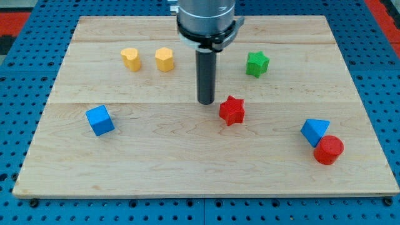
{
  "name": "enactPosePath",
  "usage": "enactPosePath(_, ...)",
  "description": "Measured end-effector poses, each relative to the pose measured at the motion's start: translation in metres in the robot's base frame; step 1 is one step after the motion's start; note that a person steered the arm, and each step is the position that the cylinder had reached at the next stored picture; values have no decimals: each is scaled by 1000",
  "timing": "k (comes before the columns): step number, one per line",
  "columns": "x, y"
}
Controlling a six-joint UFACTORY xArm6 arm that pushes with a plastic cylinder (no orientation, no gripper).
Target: Place the blue cube parallel to the yellow heart
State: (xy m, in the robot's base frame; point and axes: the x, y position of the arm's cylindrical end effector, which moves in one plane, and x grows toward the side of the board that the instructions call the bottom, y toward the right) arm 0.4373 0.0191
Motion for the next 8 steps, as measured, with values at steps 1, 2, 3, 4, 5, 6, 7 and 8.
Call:
enactPosePath(1,41,39)
enactPosePath(2,76,57)
enactPosePath(3,90,97)
enactPosePath(4,87,50)
enactPosePath(5,108,-52)
enactPosePath(6,94,-190)
enactPosePath(7,61,-260)
enactPosePath(8,59,-231)
